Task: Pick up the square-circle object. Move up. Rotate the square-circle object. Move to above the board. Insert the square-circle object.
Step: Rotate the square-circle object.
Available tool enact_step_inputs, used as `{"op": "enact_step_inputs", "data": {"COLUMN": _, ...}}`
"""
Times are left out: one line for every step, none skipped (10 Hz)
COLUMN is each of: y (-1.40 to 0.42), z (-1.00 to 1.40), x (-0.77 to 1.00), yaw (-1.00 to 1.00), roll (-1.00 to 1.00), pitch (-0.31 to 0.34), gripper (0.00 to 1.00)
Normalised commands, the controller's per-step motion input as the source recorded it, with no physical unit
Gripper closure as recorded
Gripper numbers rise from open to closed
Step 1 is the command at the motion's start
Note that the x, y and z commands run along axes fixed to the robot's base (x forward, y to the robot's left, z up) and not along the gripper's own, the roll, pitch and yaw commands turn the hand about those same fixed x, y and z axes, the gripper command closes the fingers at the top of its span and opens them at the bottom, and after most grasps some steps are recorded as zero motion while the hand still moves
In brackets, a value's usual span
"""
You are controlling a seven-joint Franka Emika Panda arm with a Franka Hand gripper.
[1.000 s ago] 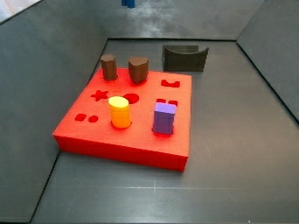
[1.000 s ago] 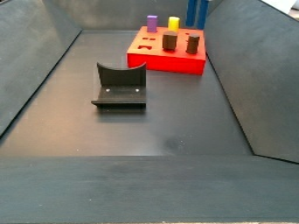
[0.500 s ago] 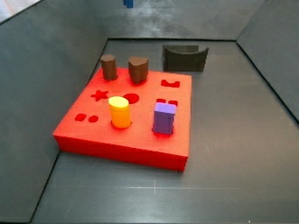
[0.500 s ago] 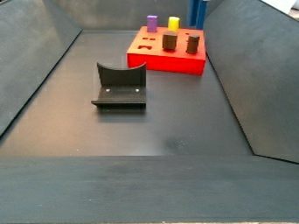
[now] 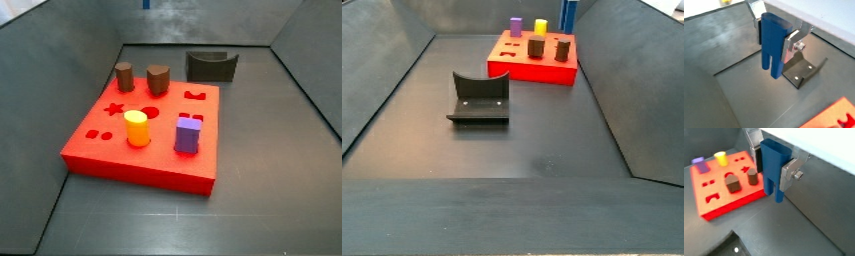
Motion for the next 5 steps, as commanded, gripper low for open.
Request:
{"op": "enact_step_inputs", "data": {"y": 0.01, "z": -0.02, "x": 0.05, "yaw": -1.0, "roll": -0.02, "pitch": 0.032, "gripper": 1.0}}
{"op": "enact_step_inputs", "data": {"y": 0.01, "z": -0.02, "x": 0.05, "yaw": -1.0, "roll": -0.03, "pitch": 0.035, "gripper": 1.0}}
{"op": "enact_step_inputs", "data": {"y": 0.01, "z": -0.02, "x": 0.05, "yaw": -1.0, "roll": -0.03, "pitch": 0.038, "gripper": 1.0}}
{"op": "enact_step_inputs", "data": {"y": 0.01, "z": -0.02, "x": 0.05, "yaw": -1.0, "roll": -0.03, "pitch": 0.04, "gripper": 1.0}}
{"op": "enact_step_inputs", "data": {"y": 0.01, "z": -0.02, "x": 0.05, "yaw": -1.0, "roll": -0.03, "pitch": 0.046, "gripper": 1.0}}
